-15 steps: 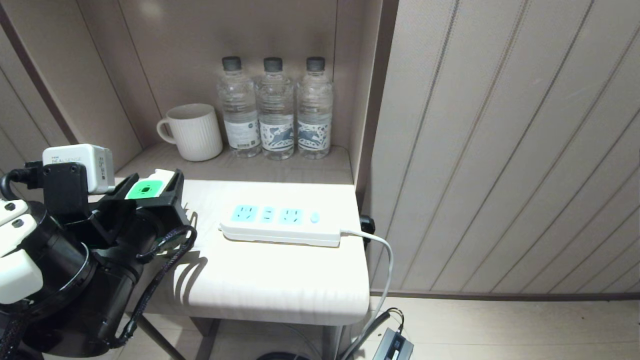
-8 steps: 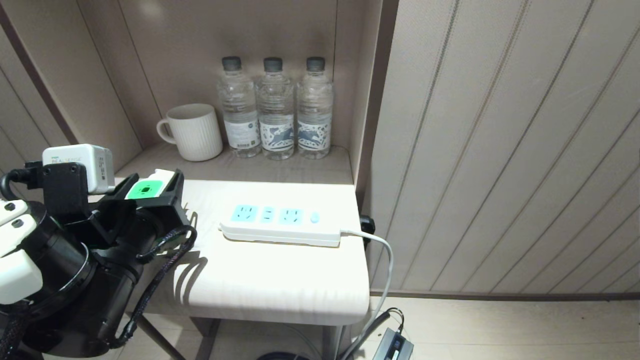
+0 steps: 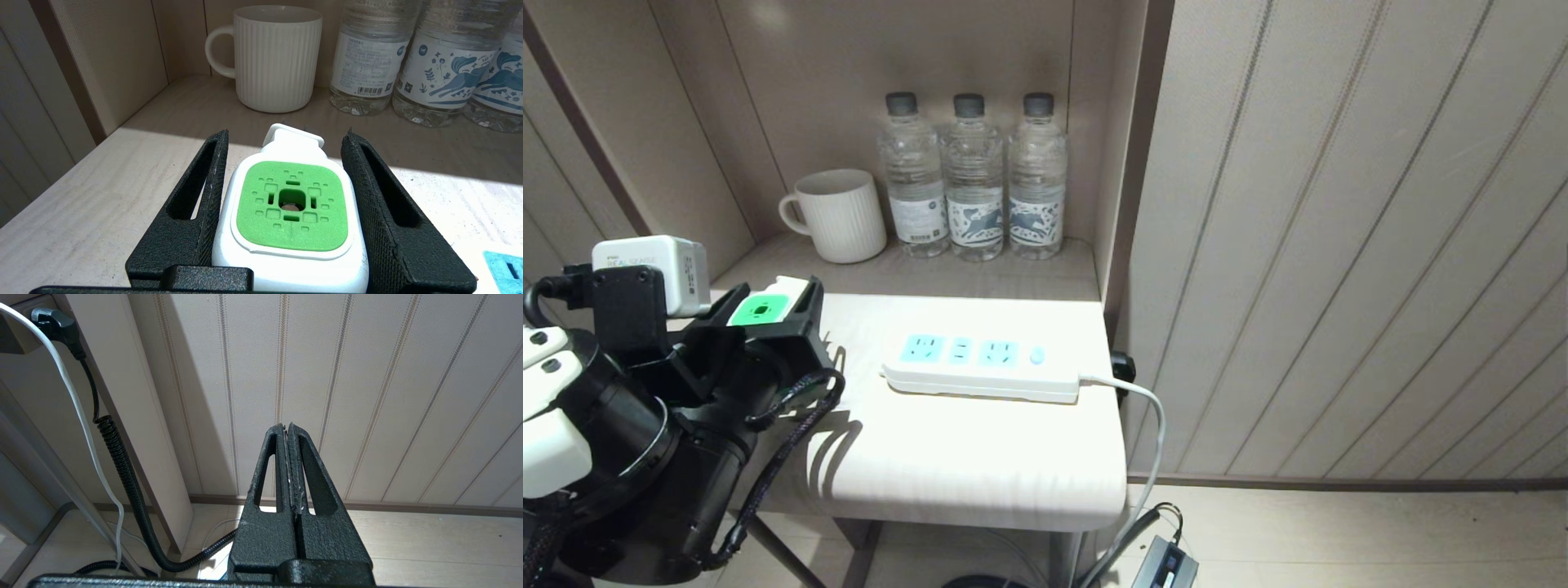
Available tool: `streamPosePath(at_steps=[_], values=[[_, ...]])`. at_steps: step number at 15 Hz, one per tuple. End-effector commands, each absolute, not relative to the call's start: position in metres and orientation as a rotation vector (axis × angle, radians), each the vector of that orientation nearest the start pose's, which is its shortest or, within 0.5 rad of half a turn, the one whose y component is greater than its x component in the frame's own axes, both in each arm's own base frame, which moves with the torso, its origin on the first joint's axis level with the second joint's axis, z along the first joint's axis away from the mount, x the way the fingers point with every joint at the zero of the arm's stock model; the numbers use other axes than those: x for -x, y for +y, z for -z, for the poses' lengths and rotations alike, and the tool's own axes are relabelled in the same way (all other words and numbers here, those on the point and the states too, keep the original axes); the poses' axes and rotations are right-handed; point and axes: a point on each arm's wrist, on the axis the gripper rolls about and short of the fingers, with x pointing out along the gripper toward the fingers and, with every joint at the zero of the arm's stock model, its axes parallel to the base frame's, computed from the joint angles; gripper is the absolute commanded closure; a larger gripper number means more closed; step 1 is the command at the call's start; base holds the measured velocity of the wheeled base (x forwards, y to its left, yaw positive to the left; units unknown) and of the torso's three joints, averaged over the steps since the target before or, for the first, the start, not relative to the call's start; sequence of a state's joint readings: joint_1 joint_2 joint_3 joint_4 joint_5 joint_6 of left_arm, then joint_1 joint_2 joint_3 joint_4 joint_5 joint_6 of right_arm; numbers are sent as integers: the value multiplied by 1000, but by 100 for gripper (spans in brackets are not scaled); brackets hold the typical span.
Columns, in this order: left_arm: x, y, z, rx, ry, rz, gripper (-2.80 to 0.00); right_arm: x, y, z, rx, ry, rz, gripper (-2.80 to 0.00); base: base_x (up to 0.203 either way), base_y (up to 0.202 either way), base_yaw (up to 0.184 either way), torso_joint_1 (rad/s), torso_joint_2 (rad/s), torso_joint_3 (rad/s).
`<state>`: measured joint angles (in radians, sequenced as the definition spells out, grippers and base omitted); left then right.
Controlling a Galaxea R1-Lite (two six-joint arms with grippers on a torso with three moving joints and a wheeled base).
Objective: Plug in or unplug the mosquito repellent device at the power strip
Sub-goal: Pick up the mosquito repellent liquid
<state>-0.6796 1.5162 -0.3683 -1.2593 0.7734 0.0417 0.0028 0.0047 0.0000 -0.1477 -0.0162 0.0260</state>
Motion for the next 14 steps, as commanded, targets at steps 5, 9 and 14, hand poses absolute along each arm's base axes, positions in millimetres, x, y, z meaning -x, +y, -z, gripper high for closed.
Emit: streamPosePath(at_steps=[5, 9, 14], values=[[-181, -126, -182, 37, -86, -98, 0, 24, 0, -91, -27, -144, 10, 0, 0, 0, 0, 0, 0, 0], [-182, -127, -180, 33, -79, -98, 0, 24, 0, -91, -27, -144, 12, 0, 0, 0, 0, 0, 0, 0], [-178, -124, -181, 39, -83, -98, 0, 24, 0, -91, -27, -144, 12, 0, 0, 0, 0, 0, 0, 0]])
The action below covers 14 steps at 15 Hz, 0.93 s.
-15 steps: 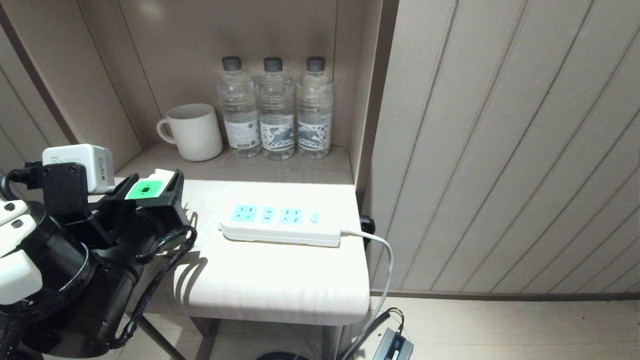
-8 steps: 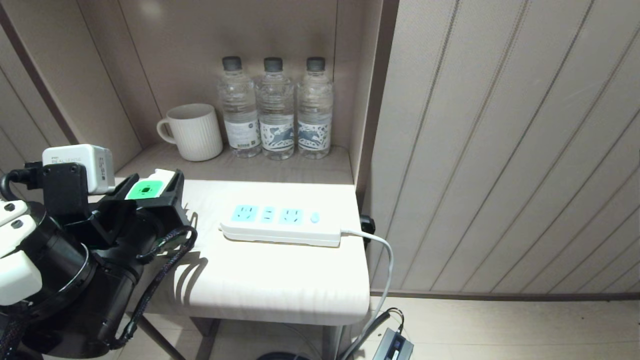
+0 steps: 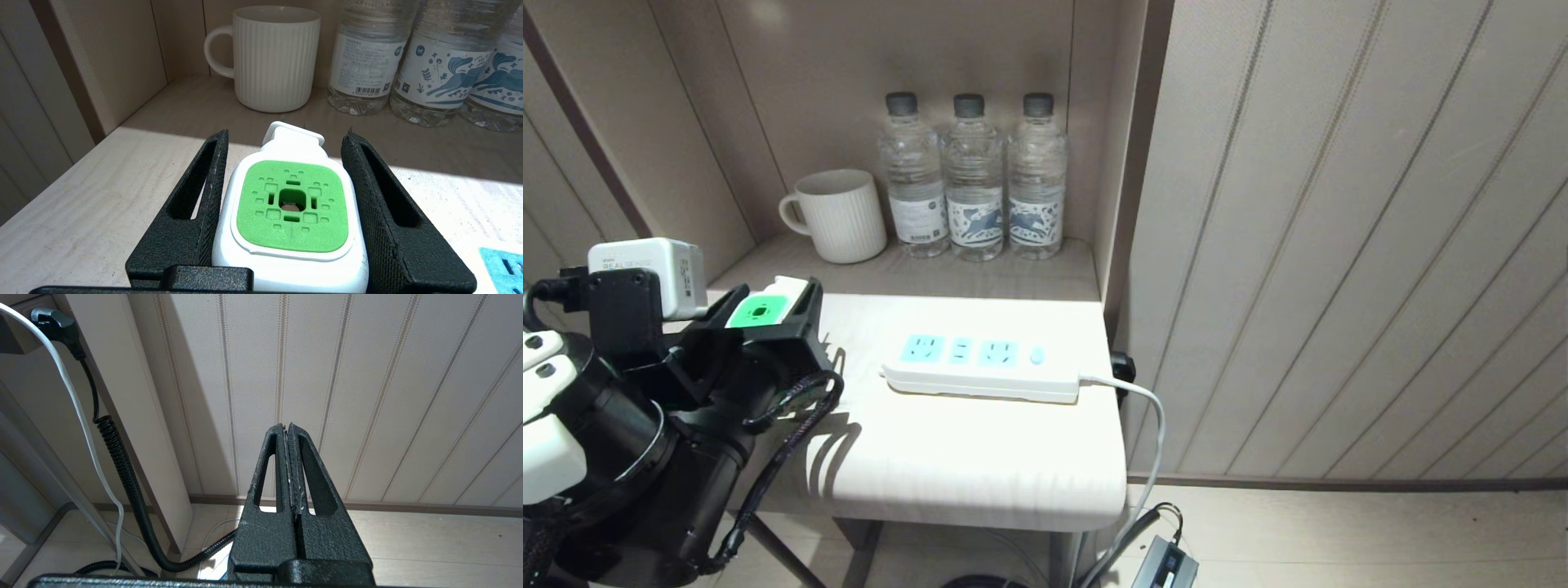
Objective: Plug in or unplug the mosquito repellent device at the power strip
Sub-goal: Pick up the mosquito repellent liquid
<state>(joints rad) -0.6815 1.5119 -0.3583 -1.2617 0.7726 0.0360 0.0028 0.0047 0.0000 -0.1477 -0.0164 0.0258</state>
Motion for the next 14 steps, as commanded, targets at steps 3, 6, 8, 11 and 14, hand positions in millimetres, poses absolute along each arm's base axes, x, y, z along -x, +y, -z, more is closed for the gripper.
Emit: streamPosePath(at_steps=[3, 6, 8, 11, 14], values=[[-178, -124, -181, 45, -86, -97, 0, 24, 0, -91, -27, -144, 12, 0, 0, 0, 0, 0, 0, 0], [-178, -124, -181, 46, -89, -98, 0, 24, 0, -91, -27, -144, 10, 0, 0, 0, 0, 0, 0, 0], [-178, -124, -182, 48, -91, -100, 0, 24, 0, -91, -27, -144, 10, 0, 0, 0, 0, 0, 0, 0], [-179, -125, -181, 43, -87, -100, 0, 24, 0, -91, -27, -144, 12, 0, 0, 0, 0, 0, 0, 0], [-180, -125, -179, 38, -81, -98, 0, 24, 0, -91, -27, -144, 12, 0, 0, 0, 0, 0, 0, 0]])
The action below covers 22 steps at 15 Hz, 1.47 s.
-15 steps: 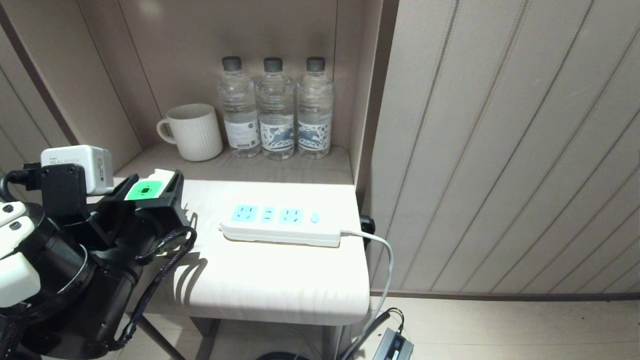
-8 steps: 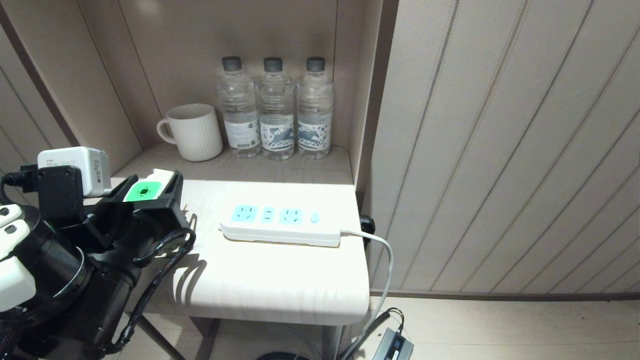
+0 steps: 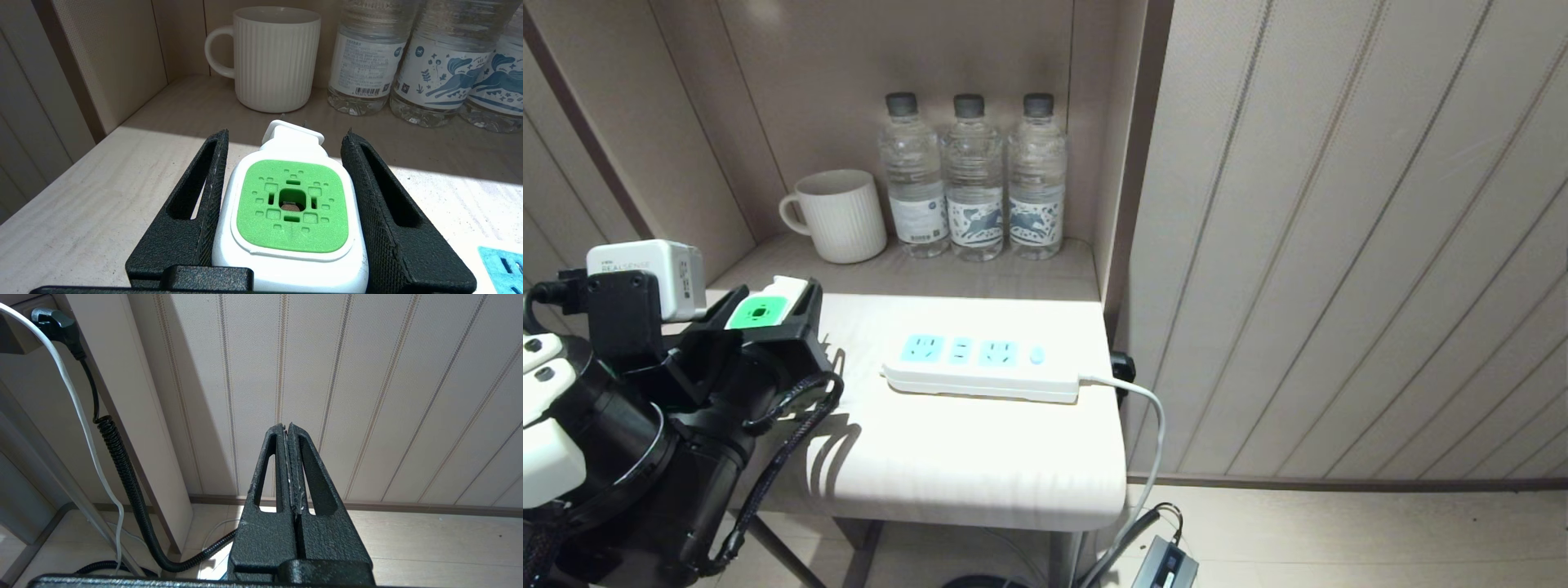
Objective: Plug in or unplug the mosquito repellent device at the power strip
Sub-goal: Pick up the mosquito repellent liquid
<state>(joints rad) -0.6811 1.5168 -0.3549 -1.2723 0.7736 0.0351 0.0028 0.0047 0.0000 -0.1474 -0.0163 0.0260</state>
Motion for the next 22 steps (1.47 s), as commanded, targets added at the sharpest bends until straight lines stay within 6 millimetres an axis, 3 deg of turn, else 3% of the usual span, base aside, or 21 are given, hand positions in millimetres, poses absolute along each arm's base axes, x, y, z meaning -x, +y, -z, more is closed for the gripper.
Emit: streamPosePath(at_steps=[1, 22], values=[[-180, -125, -180, 42, -84, -98, 0, 24, 0, -91, -27, -144, 10, 0, 0, 0, 0, 0, 0, 0], [-178, -123, -182, 43, -91, -108, 0, 24, 0, -91, -27, -144, 11, 0, 0, 0, 0, 0, 0, 0]])
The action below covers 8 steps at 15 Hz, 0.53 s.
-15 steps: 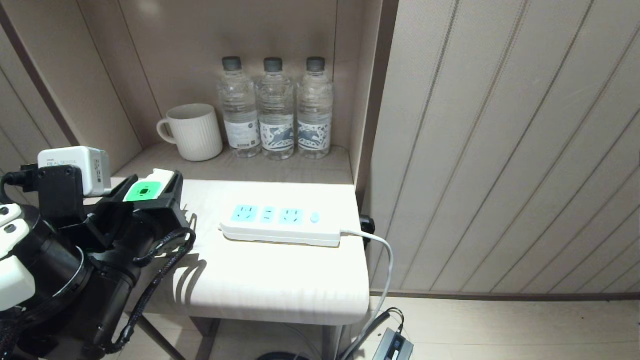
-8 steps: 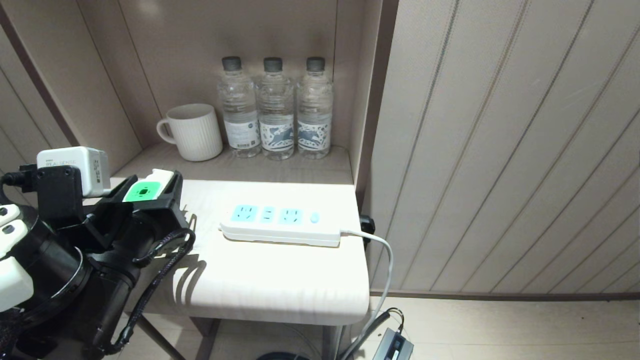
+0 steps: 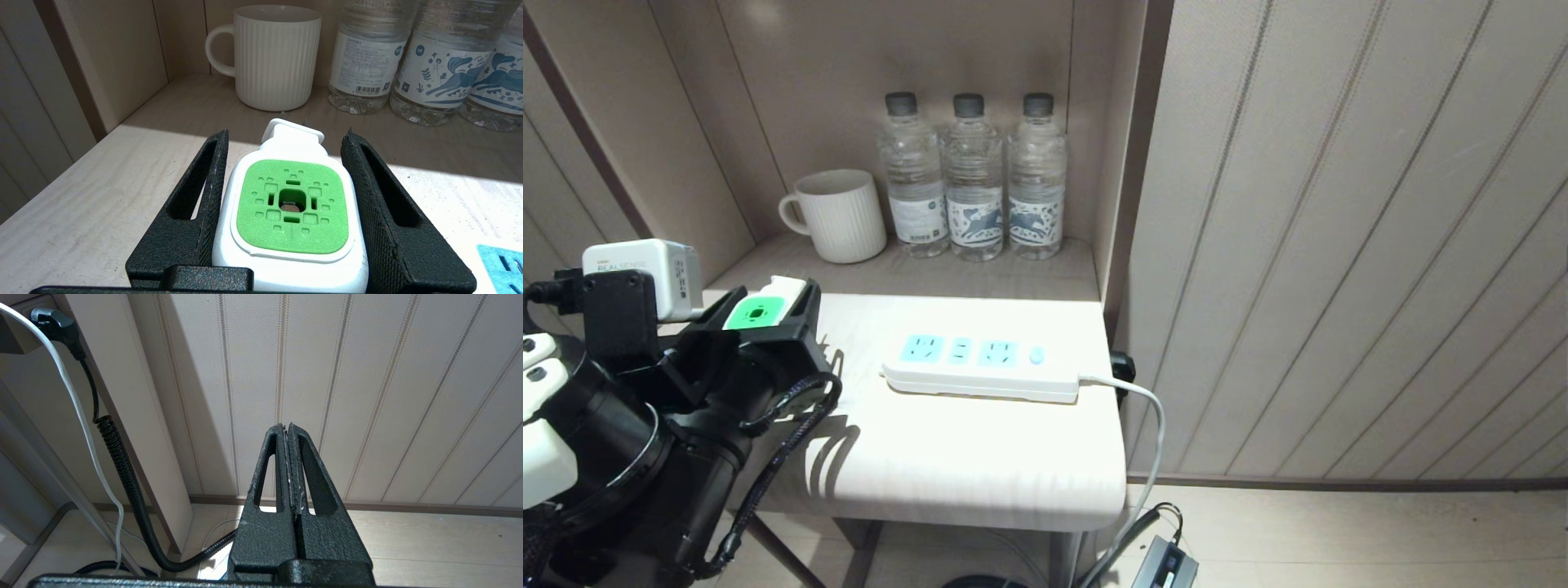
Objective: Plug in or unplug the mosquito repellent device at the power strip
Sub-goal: Pick up the mosquito repellent liquid
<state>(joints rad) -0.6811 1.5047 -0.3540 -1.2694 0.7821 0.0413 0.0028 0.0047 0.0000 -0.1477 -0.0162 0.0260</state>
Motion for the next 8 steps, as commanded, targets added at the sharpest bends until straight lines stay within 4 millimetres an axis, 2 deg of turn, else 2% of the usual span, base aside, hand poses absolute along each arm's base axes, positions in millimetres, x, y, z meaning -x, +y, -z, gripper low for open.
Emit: streamPosePath(at_steps=[1, 8], values=[[-178, -123, -182, 42, -90, -108, 0, 24, 0, -91, -27, -144, 12, 0, 0, 0, 0, 0, 0, 0], [-178, -124, -182, 42, -89, -107, 0, 24, 0, -91, -27, -144, 12, 0, 0, 0, 0, 0, 0, 0]])
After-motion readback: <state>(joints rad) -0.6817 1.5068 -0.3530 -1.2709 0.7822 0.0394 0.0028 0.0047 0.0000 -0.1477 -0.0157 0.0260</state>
